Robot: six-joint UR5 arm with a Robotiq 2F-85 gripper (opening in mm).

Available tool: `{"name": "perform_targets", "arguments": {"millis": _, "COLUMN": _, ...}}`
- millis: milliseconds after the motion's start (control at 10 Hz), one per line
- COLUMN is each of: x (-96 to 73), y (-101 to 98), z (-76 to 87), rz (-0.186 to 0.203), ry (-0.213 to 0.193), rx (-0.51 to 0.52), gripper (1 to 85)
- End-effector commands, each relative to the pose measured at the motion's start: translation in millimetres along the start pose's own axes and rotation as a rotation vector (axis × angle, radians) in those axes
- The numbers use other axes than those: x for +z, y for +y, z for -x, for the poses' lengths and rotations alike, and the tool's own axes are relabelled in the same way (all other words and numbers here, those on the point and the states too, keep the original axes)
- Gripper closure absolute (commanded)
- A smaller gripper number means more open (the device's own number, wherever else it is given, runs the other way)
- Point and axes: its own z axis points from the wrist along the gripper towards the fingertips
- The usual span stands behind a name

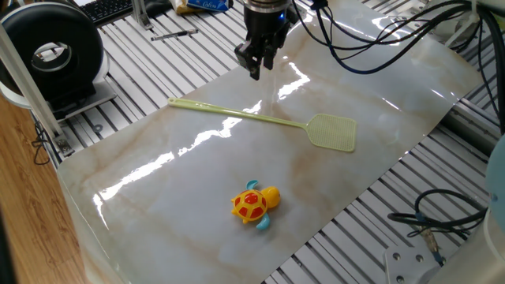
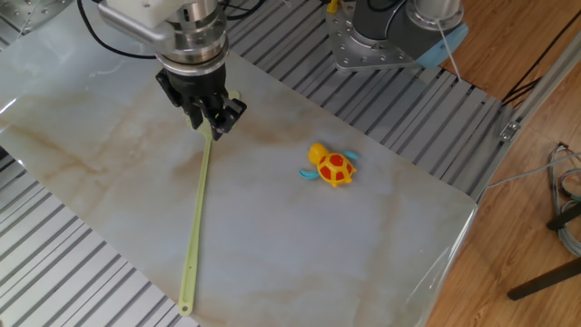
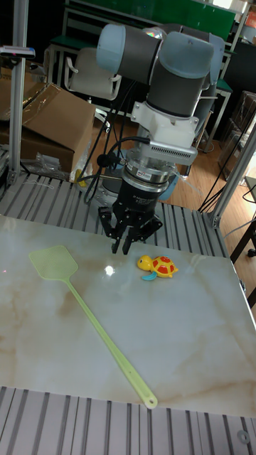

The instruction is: Swat with a flyswatter

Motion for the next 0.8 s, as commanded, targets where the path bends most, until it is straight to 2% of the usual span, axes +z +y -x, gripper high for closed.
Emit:
{"name": "perform_targets", "arguments": {"millis": 0, "x": -4.4, "y": 5.7, "z": 3.3, "rz": -0.016, "ry": 0.004, "rx": -0.02, "gripper": 81.0}}
{"name": "perform_targets", "arguments": {"millis": 200, "x": -4.1, "y": 7.1, "z": -0.4, "rz": -0.016, "ry": 0.013, "rx": -0.039, "gripper": 81.0}}
{"name": "perform_targets", "arguments": {"millis": 400, "x": -4.2, "y": -3.9, "z": -2.6, "rz": -0.045, "ry": 0.013, "rx": -0.084, "gripper": 81.0}}
{"name": "perform_targets", "arguments": {"millis": 600, "x": -4.2, "y": 6.7, "z": -2.2, "rz": 0.003, "ry": -0.008, "rx": -0.09, "gripper": 75.7}}
{"name": "perform_targets", "arguments": {"millis": 700, "x": -4.4, "y": 7.6, "z": -3.4, "rz": 0.007, "ry": -0.005, "rx": -0.119, "gripper": 76.0}}
